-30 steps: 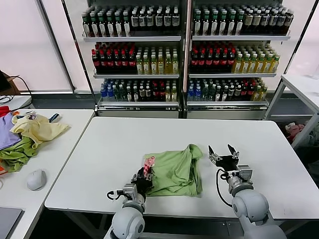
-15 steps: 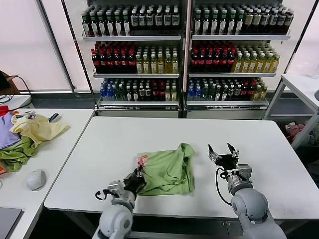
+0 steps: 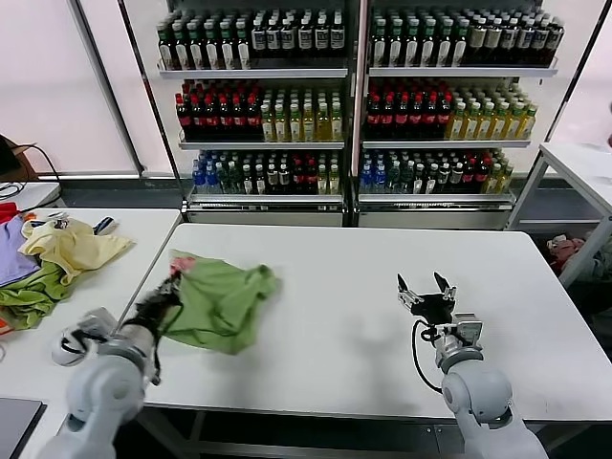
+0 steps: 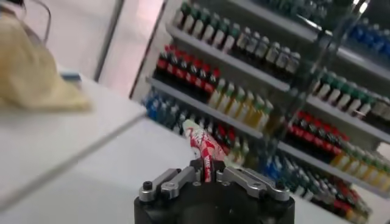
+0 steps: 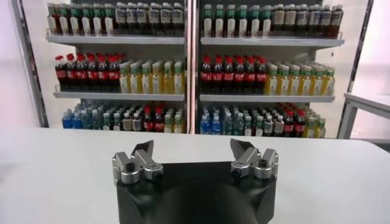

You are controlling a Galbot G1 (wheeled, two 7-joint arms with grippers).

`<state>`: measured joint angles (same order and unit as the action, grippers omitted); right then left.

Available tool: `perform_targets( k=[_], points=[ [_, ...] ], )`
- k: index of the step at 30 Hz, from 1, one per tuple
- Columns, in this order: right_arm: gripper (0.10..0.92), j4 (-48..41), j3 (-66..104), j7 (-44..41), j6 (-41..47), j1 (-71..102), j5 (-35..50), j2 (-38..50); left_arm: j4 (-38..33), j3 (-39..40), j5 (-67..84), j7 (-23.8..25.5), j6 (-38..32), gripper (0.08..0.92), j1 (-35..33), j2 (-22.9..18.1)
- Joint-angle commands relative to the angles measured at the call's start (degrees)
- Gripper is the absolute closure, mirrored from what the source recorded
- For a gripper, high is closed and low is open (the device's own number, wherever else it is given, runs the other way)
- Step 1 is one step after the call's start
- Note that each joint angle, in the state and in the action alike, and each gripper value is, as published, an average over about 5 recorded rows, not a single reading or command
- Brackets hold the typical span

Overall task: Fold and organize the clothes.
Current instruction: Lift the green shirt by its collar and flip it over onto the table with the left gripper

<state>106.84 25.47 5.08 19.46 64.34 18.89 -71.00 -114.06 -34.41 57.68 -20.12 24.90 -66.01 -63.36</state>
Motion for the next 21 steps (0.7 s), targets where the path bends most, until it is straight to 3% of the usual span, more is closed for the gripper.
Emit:
perform_targets(
  k=[1,10,21],
  points=[
    [0.203,1.1,0.1,0.0,0.0,0.4,0.0,-0.1,-7.9,-1.2,8.4,-1.3,4.3,0.829,2.7,8.3],
    [0.203,3.5,1.2,0.1,0.0,2.2,-0.1,0.1,0.8,26.2,-10.9,-2.6,4.0,0.821,11.5,-8.5],
    [0.203,6.2,2.3,0.1,0.1,3.6,-0.6,-0.3,22.8,41.4,-24.8,-2.1,1.8,0.827,23.2,-22.1]
  ],
)
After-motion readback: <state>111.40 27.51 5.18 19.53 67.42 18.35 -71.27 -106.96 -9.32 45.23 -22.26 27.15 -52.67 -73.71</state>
